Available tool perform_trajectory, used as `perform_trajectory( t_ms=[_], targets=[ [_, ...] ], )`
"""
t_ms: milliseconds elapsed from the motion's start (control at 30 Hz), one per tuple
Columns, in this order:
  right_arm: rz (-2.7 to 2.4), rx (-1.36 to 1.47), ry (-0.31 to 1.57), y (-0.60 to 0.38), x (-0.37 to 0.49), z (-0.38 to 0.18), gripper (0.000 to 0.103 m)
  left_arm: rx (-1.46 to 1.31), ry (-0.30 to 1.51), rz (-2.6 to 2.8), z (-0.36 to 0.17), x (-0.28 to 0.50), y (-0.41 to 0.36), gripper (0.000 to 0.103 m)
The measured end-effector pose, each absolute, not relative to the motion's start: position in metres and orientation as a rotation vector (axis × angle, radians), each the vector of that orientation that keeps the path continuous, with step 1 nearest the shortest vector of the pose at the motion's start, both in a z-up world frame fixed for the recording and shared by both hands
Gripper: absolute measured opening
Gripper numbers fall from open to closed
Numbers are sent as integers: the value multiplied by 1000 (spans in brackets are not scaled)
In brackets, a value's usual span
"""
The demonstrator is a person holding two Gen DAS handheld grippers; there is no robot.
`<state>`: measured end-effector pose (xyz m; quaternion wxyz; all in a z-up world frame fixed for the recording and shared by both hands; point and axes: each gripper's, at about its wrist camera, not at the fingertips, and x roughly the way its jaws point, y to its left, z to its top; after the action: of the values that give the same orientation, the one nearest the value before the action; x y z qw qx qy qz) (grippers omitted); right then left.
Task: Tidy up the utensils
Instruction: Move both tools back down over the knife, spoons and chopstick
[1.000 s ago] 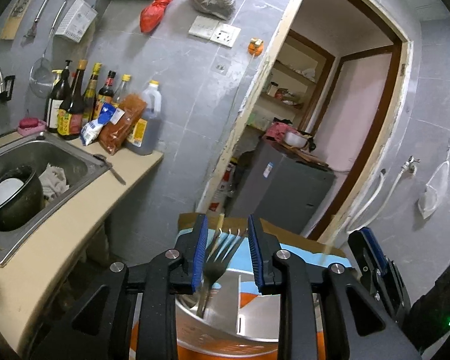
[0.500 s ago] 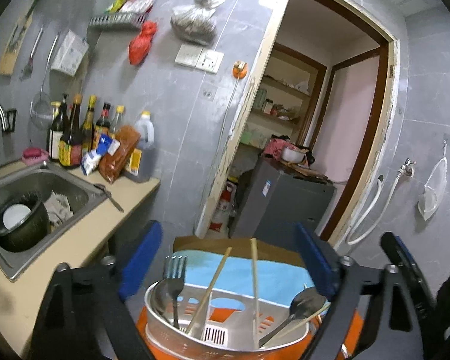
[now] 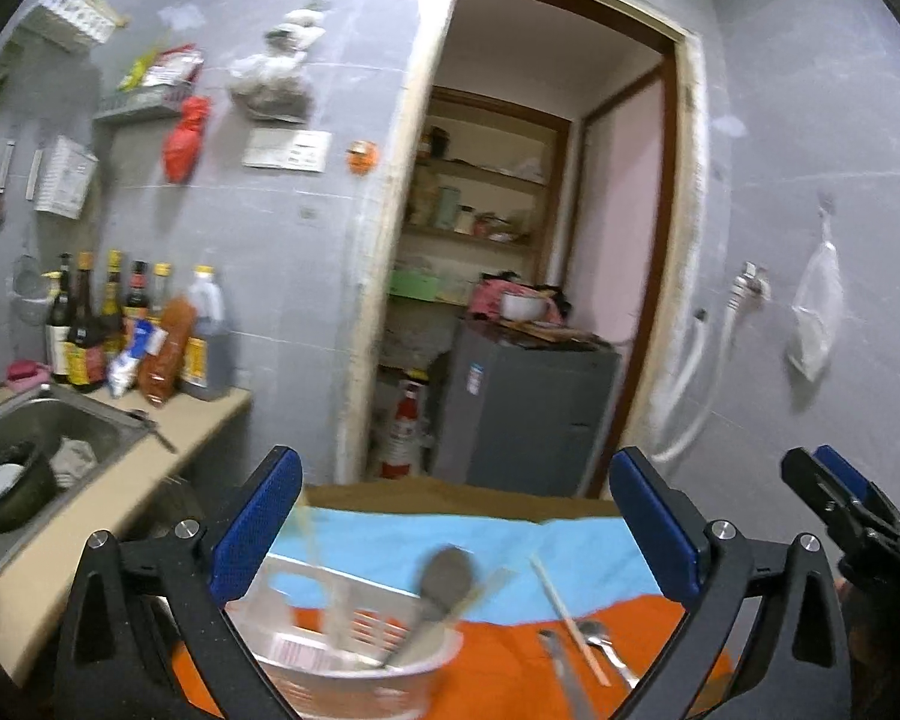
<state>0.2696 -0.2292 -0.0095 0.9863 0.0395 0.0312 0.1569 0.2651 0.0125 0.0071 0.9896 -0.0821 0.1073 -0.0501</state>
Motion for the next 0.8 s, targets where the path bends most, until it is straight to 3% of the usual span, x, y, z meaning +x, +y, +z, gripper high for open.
perform_trajectory(
  t_ms=[467,800],
  targets=[
    [144,51,276,-318,264,-70,103,-124,439,-247,-61,282,-85,101],
    [193,103,478,-336,291,-123,103,-111,716,-181,-131,325,-96,100]
  ],
)
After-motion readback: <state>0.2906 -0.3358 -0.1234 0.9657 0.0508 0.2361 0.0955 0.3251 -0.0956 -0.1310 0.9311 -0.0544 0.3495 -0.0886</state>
